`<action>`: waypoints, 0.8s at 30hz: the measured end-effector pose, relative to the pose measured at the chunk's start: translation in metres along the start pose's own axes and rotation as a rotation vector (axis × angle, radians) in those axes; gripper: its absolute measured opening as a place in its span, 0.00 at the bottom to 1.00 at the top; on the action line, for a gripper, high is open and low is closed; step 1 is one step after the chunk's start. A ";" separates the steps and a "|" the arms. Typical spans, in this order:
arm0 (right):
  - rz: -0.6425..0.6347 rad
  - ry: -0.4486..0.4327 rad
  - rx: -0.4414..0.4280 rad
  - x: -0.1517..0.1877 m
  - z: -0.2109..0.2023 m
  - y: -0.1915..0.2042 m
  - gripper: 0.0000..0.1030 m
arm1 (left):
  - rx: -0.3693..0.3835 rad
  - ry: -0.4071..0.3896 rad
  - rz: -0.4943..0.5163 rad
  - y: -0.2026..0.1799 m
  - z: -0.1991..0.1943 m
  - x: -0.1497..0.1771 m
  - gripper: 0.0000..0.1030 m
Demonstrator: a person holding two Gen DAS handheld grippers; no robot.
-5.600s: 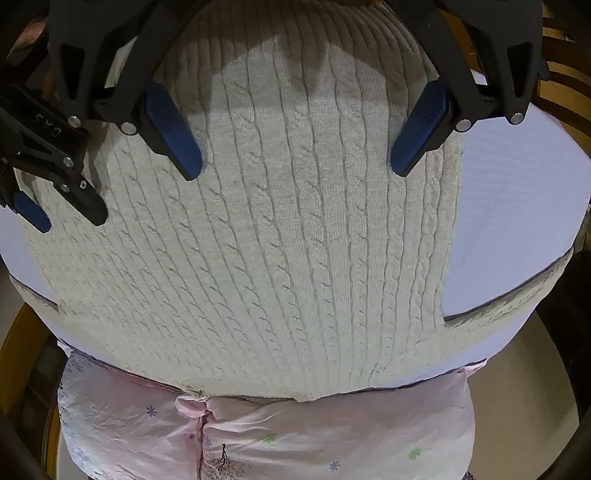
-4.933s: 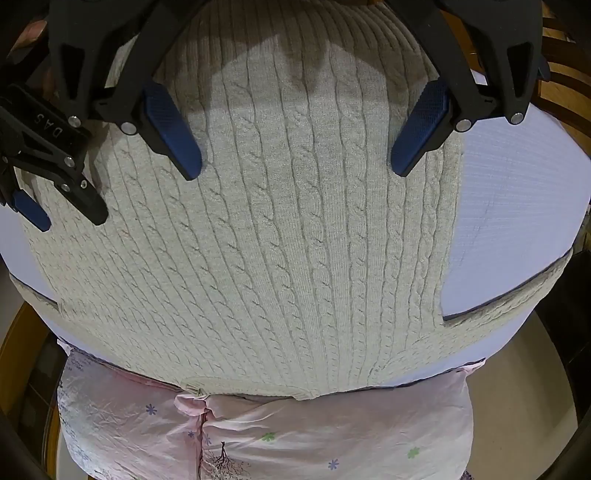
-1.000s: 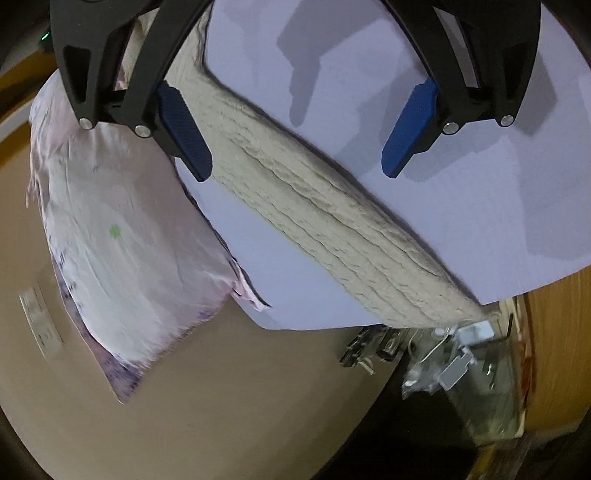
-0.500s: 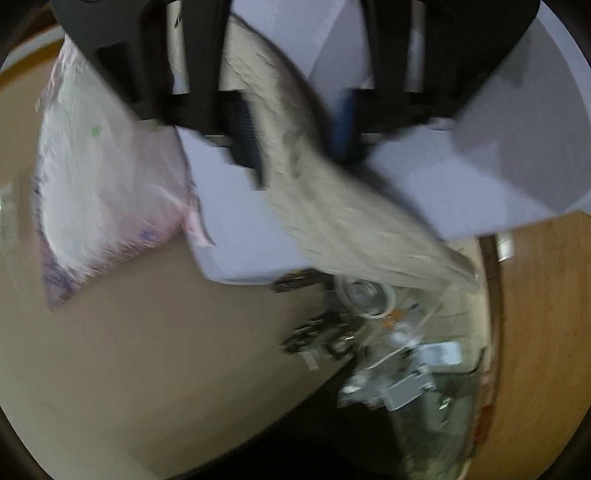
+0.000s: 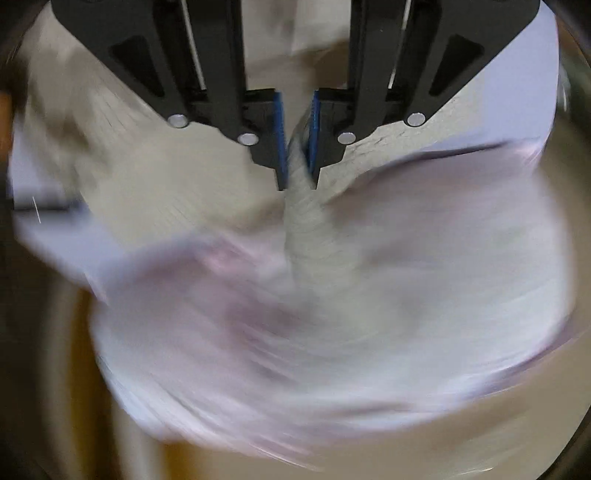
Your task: Fold small clothes
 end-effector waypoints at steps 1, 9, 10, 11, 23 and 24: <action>0.019 0.018 0.000 0.001 0.002 -0.005 0.77 | 0.031 0.076 0.120 -0.044 0.022 0.013 0.12; 0.114 0.101 0.006 0.002 0.024 -0.036 0.58 | 0.035 0.031 -0.022 -0.005 -0.041 0.061 0.68; 0.118 0.107 0.018 -0.001 0.030 -0.037 0.56 | 0.036 0.046 -0.095 0.014 -0.051 0.072 0.68; 0.122 0.113 0.040 -0.002 0.036 -0.038 0.52 | 0.040 0.066 -0.170 0.029 -0.060 0.084 0.68; 0.222 -0.031 0.115 -0.015 0.051 -0.064 0.11 | 0.182 0.103 -0.654 0.087 -0.140 0.204 0.68; 0.239 -0.068 0.153 -0.013 0.039 -0.073 0.11 | 0.206 0.103 -0.661 0.082 -0.143 0.210 0.68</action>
Point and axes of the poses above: each gripper's, at about its wrist camera, not at the fingertips, and z roughly the way its jaws point, y to its left, x to its underside, the point moved 5 cm from there along z, roughly the way its jaws point, and after that the axes turned 5 degrees about x, right-handed, at the moved point
